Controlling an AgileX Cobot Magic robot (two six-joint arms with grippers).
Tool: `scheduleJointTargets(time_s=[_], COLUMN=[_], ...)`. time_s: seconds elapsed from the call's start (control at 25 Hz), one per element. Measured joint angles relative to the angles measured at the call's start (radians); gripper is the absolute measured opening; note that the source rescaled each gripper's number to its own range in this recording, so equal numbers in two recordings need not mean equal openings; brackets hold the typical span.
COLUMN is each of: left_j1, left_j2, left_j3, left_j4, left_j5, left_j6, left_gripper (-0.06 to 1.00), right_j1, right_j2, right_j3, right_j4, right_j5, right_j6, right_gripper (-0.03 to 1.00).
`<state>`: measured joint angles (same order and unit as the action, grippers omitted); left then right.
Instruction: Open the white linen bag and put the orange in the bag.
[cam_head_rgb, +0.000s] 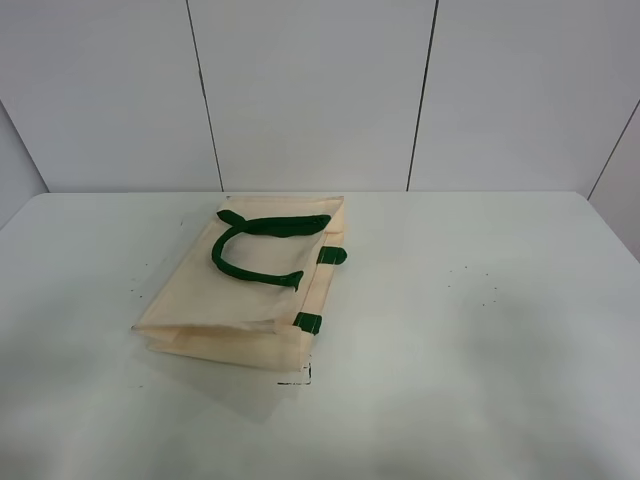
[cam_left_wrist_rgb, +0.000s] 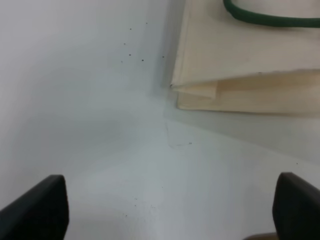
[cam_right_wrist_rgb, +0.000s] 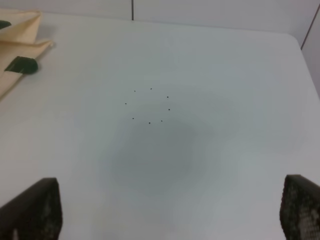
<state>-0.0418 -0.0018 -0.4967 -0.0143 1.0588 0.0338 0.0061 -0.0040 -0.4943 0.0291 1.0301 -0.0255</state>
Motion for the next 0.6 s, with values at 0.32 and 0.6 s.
scheduleJointTargets(time_s=[0.32, 0.6], left_j1=[0.031, 0.031], left_j2=[0.000, 0.000], left_j3=[0.000, 0.000], left_j4=[-0.002, -0.003], left_j5=[0.000, 0.000], left_j6=[0.000, 0.000], left_gripper=[0.97, 0.97], right_j1=[0.000, 0.000], right_j2=[0.000, 0.000], right_j3=[0.000, 0.000], right_j4=[0.000, 0.000], right_j5=[0.000, 0.000], right_j6=[0.000, 0.000], right_gripper=[1.00, 1.00])
